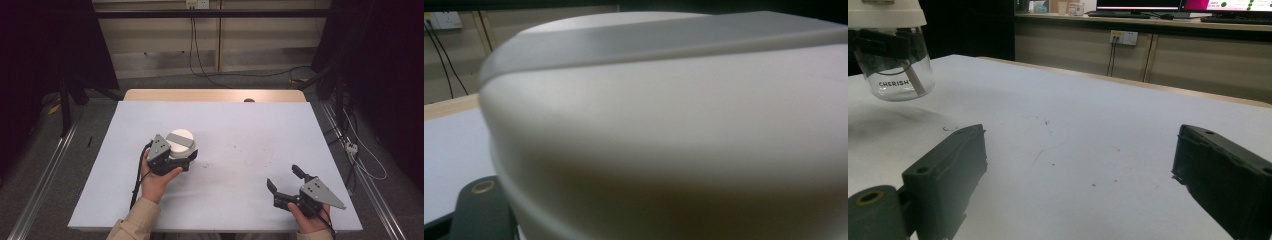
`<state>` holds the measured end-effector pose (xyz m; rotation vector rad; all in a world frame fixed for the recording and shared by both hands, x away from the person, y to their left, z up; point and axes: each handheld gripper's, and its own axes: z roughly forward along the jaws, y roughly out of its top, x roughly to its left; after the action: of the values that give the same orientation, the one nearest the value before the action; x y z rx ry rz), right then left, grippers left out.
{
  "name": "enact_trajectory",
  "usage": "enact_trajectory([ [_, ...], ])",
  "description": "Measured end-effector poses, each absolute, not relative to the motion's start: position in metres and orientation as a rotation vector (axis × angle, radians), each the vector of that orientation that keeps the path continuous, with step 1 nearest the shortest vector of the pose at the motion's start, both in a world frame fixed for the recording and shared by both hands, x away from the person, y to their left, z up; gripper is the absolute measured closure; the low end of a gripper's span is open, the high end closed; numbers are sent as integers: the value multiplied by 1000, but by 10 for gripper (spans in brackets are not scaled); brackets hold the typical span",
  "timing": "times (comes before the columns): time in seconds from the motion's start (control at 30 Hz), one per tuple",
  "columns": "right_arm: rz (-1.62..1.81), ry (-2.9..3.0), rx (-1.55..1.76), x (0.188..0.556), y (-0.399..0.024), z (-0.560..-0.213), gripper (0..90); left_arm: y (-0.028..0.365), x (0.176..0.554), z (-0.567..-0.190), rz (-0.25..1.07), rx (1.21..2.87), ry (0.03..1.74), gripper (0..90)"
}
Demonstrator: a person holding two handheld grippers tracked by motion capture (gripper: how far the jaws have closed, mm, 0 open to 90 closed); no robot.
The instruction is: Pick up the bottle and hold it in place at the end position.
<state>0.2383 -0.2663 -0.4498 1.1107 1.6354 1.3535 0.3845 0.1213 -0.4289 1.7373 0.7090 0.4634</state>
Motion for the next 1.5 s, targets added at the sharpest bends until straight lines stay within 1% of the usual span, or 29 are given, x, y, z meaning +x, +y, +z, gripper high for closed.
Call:
enact_trajectory([
  [0.63, 1358, 1638, 1115, 239, -267, -451, 65, 96, 407, -431, 457, 1768, 696, 183],
  [1.5, 1358, 1641, 1117, 240, -270, -451, 64, 67, 426, -435, 442, 1784, 668, 184],
])
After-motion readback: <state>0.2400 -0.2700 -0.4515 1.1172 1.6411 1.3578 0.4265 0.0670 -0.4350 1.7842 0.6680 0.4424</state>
